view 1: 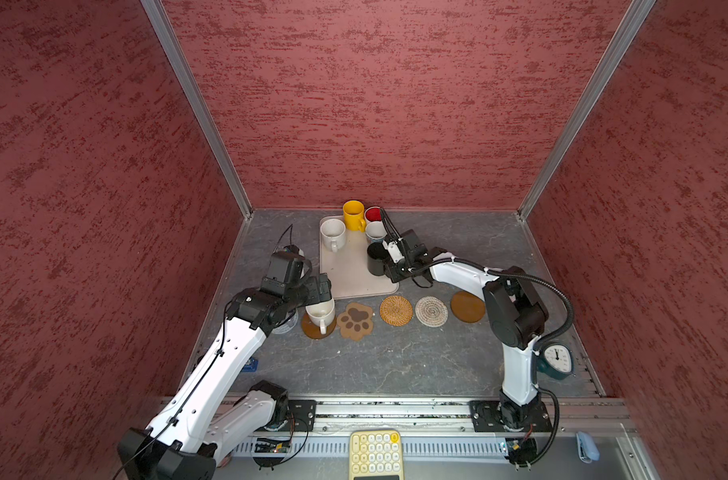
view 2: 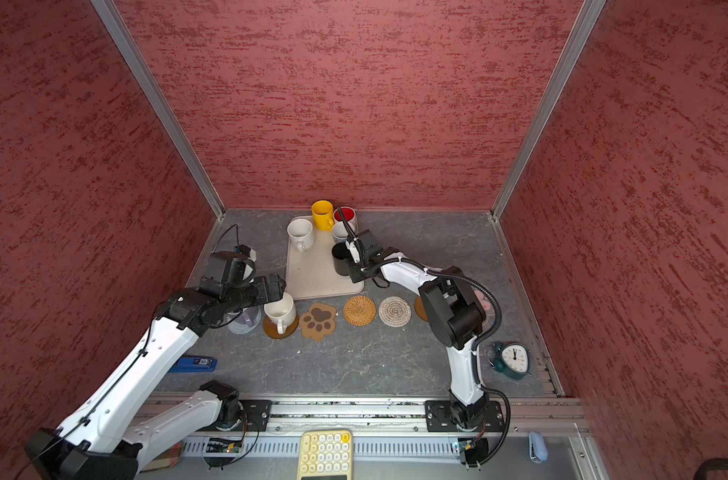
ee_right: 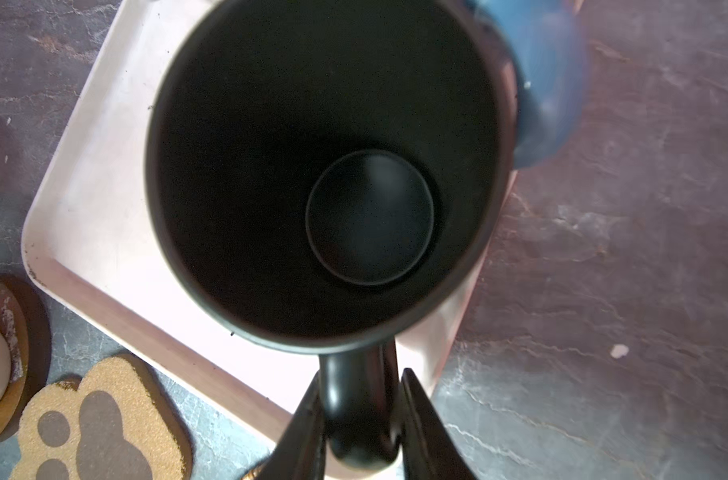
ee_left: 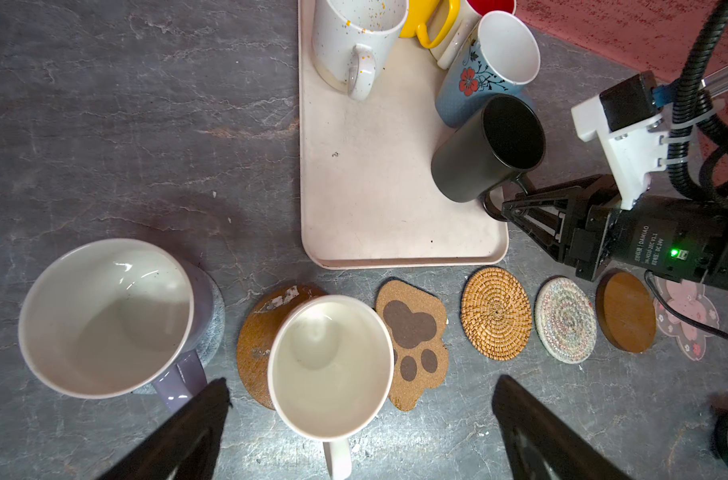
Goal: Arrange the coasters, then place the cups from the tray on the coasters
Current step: 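Lower the open right gripper around the black mug on the tray, then close the right gripper on the black mug's handle and lift it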
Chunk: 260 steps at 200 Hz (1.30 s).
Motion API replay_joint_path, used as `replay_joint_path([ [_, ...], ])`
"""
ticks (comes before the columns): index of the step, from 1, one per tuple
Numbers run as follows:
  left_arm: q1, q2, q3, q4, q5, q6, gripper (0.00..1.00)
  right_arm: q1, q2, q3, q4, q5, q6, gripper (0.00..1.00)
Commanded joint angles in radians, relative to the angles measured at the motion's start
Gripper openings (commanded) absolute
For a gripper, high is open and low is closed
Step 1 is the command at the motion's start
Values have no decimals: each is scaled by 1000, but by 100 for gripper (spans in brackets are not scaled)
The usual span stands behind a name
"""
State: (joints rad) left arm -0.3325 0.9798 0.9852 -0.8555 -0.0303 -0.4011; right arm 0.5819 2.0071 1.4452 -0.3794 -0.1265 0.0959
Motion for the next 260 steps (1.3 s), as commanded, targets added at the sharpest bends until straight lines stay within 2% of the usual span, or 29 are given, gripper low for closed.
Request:
replay_joint_path([
  [1, 15, -9, -19, 18, 18, 22, 99, 6, 13, 32, -2, -2, -18, 27],
  [18, 22, -19, -28, 19, 23, 24, 99, 5, 13, 31, -3, -10, -17, 21],
  [35, 27, -30, -35, 13, 26, 25, 99, 6, 10, 31, -4, -24, -17, 8],
  [50, 31, -38, -40, 8, 30, 25, 99, 9, 5, 32, -10, -30, -16, 0],
  [164, 37, -141, -56, -49, 28, 13, 99, 67, -104, 6, -36, -18, -35, 0],
  [260, 36, -220, -68, -97, 64, 4, 99, 191, -227, -91, -46, 5, -23, 0],
])
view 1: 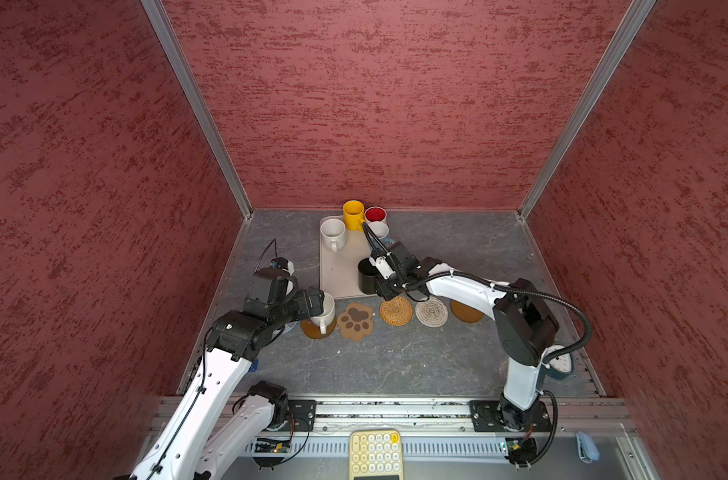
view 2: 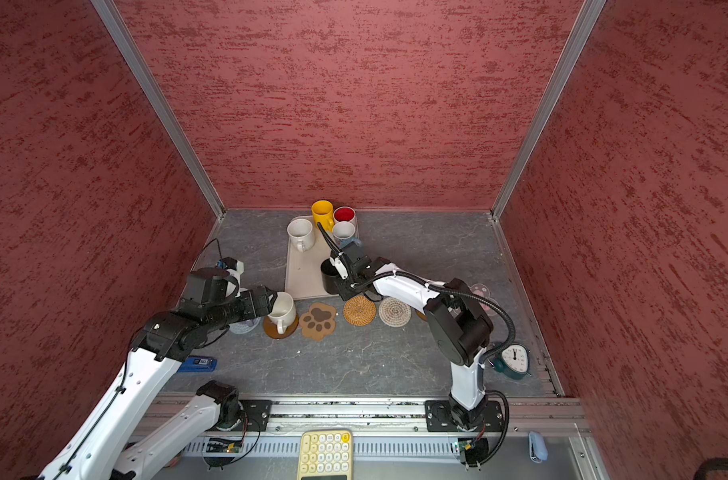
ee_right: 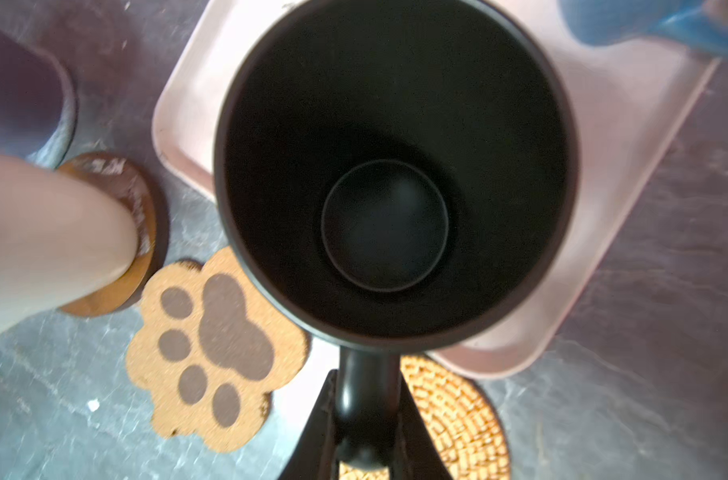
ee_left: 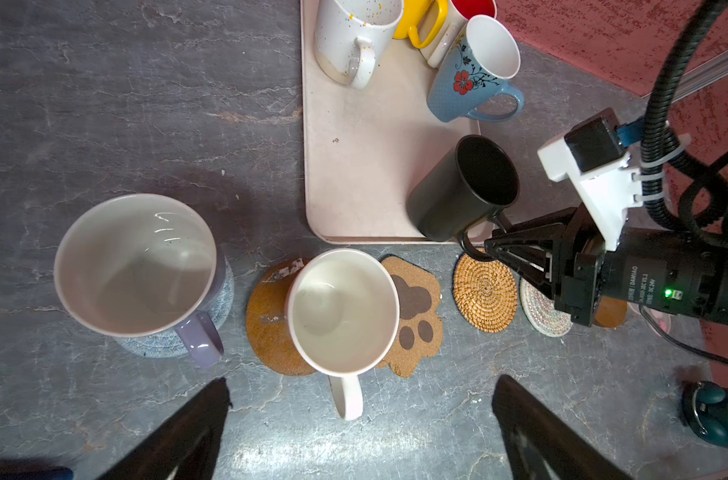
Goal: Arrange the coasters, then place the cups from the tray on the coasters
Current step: 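Close the right gripper on the black mug's handle and lift it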
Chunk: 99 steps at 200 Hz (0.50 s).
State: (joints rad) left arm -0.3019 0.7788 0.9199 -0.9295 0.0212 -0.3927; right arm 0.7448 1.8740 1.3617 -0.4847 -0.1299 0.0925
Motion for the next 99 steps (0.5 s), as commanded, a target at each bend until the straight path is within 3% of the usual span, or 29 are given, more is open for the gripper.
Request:
replay_joint_path([
  [1, 5, -19, -3, -24, 12, -5, 99, 30, -94, -8, 60, 9, -18, 0],
  [99, -17, -35, -14, -29, -7, -20, 99, 148, -253, -189, 183, 45, 30, 0],
])
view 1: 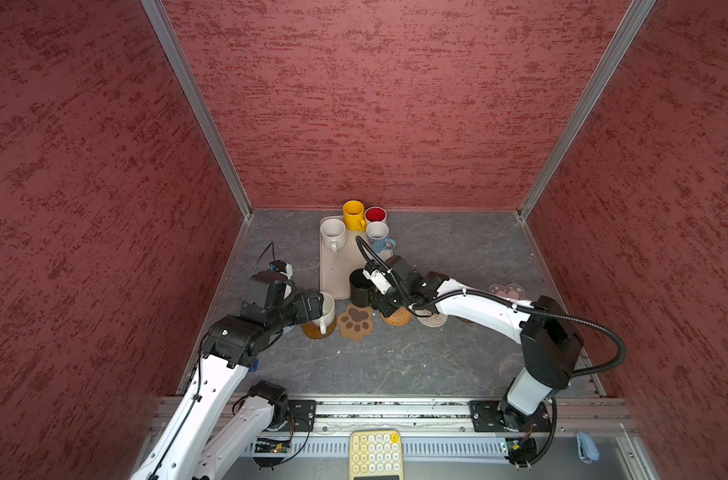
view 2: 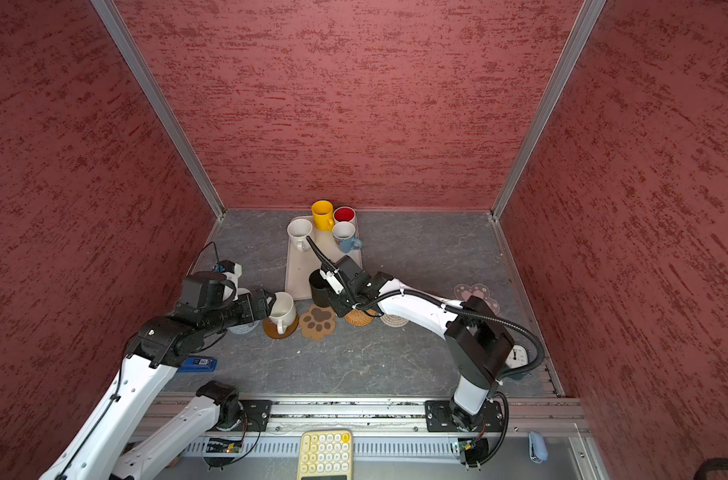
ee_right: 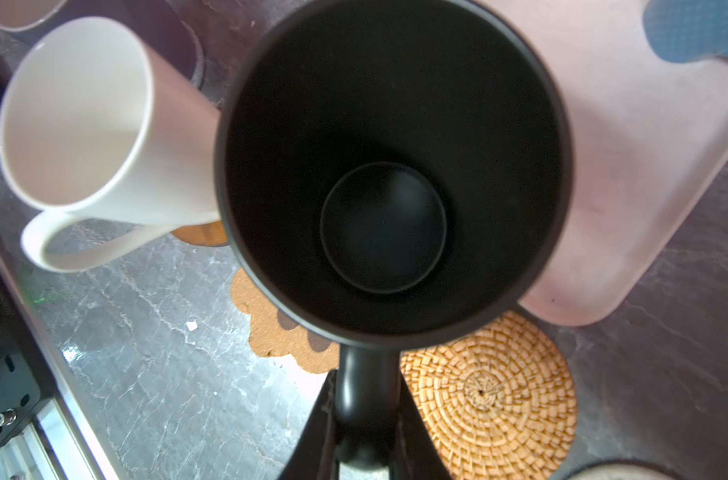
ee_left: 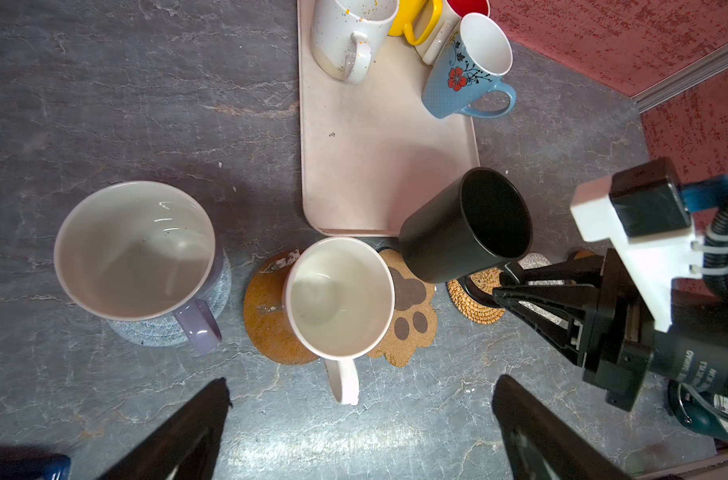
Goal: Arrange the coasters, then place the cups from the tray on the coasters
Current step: 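Close the right gripper on the black mug's handle and lift it, then carry the black mug with the right gripper onto the cork paw coaster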
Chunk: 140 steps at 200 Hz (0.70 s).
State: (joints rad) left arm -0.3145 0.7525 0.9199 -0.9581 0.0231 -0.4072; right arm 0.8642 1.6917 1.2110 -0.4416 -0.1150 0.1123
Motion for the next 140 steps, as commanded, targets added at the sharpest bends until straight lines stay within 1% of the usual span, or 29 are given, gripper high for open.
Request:
replay_joint_path([
  [1, -5, -9, -14, -1, -9, -6, 99, 29, -71, -40, 142, 30, 11, 0],
  [53, -12, -22, -28, 3, -18, -5, 99, 77, -91, -94, 200, 47, 21, 0],
  [140, -14, -53, -53, 24, -23, -3, 99, 128, -91, -128, 227, 100, 13, 0],
])
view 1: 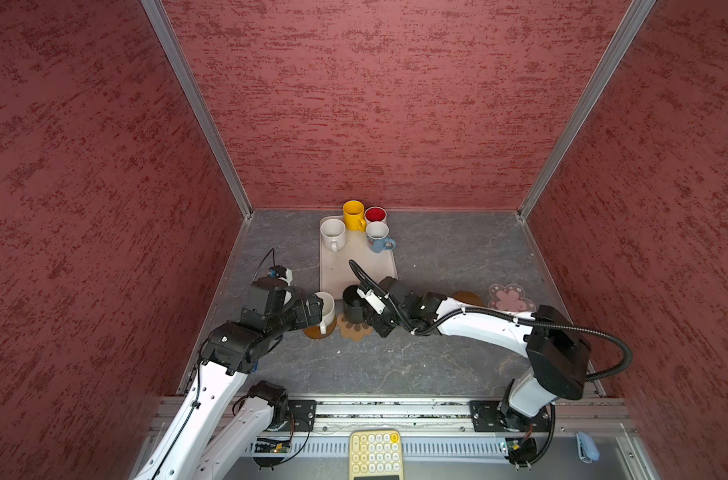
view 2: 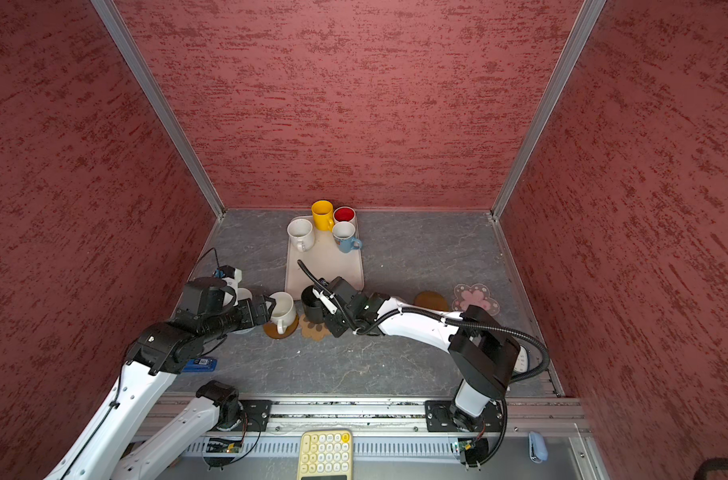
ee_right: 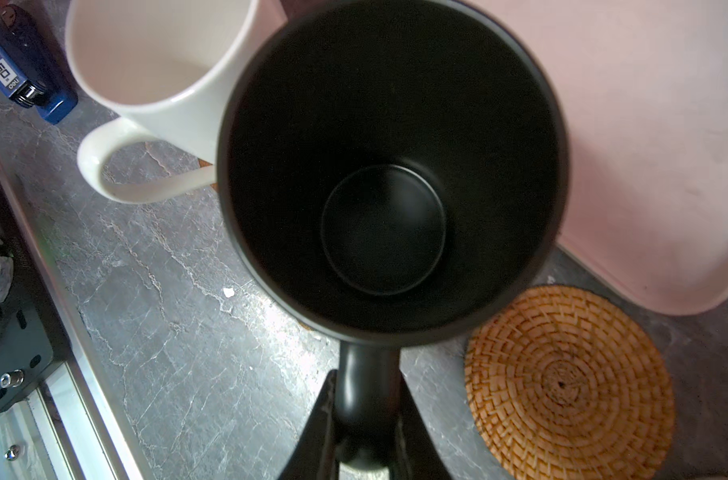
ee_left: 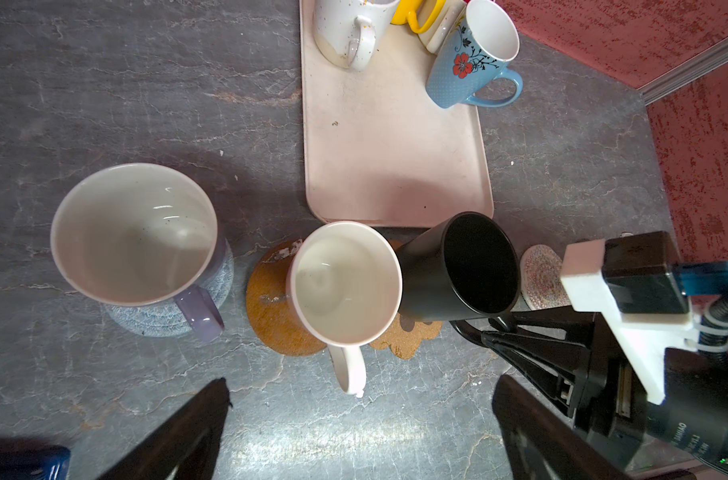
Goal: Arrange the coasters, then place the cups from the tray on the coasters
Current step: 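Carry the black mug with the right gripper onto the cork paw coaster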
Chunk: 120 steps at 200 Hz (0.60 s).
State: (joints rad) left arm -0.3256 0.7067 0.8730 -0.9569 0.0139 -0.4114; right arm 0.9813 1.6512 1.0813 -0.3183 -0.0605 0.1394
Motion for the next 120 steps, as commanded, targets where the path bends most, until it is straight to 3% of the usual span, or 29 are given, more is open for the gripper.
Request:
replay_joint_path([
  [1, -3, -7, -6, 24, -15, 1, 99, 11, -49, 2, 103, 47, -14, 0],
  [120, -13, -44, -22, 35, -28, -6, 99, 30, -47, -35, 142, 31, 2, 0],
])
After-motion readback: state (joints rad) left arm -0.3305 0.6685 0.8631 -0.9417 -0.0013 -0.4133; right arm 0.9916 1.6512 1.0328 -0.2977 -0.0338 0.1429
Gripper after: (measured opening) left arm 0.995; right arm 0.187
